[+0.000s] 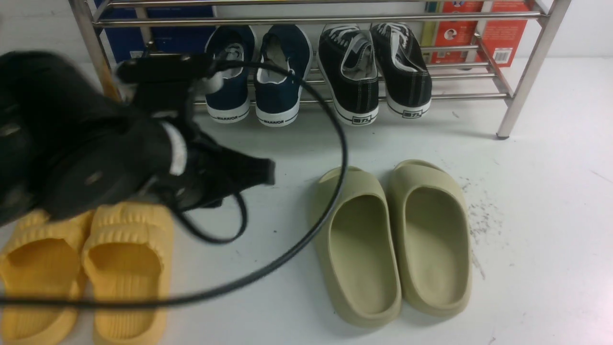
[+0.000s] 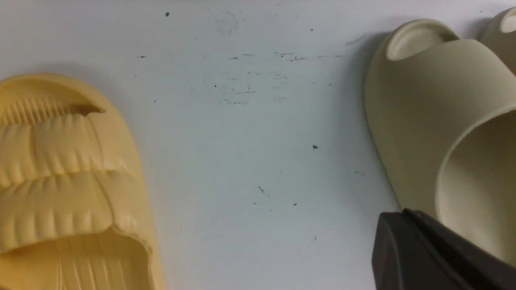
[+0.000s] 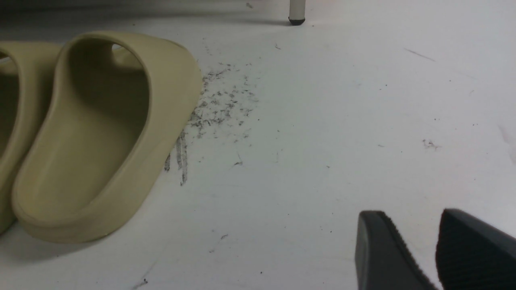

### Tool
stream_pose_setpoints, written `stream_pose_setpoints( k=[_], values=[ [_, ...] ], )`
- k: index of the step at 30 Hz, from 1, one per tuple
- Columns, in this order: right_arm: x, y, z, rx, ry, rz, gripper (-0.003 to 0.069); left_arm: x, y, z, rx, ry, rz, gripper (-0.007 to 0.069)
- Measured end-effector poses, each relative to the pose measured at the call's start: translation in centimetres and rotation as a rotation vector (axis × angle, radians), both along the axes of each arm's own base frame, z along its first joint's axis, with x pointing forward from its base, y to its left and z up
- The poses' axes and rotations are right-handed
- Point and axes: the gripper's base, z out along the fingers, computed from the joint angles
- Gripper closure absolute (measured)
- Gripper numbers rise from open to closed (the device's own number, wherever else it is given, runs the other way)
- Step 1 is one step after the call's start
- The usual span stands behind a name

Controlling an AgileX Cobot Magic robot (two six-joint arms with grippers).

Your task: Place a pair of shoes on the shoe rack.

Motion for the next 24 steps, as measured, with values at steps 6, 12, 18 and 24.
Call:
stream_pose_setpoints(
  k=[6, 12, 18, 24],
  values=[
    [0.0, 0.0, 0.0, 0.000, 0.000, 0.000, 0.0412, -7.0, 4.6, -0.5, -0.140, -0.169, -0.038, 0.0638],
    [0.0, 0.0, 0.0, 0.000, 0.000, 0.000, 0.0412, -10.0, 6.5, -1.8, -0.225, -0.282, -0.068, 0.0638],
    [0.0, 0.0, 0.0, 0.000, 0.000, 0.000, 0.0412, -11.1, 7.3, -3.2, -0.222, -0.291, -0.073, 0.0636],
    [0.0, 0.0, 0.0, 0.000, 0.000, 0.000, 0.0412, -11.1, 7.4, -3.6, -0.199, -0.283, -0.074, 0.0630]
  ],
)
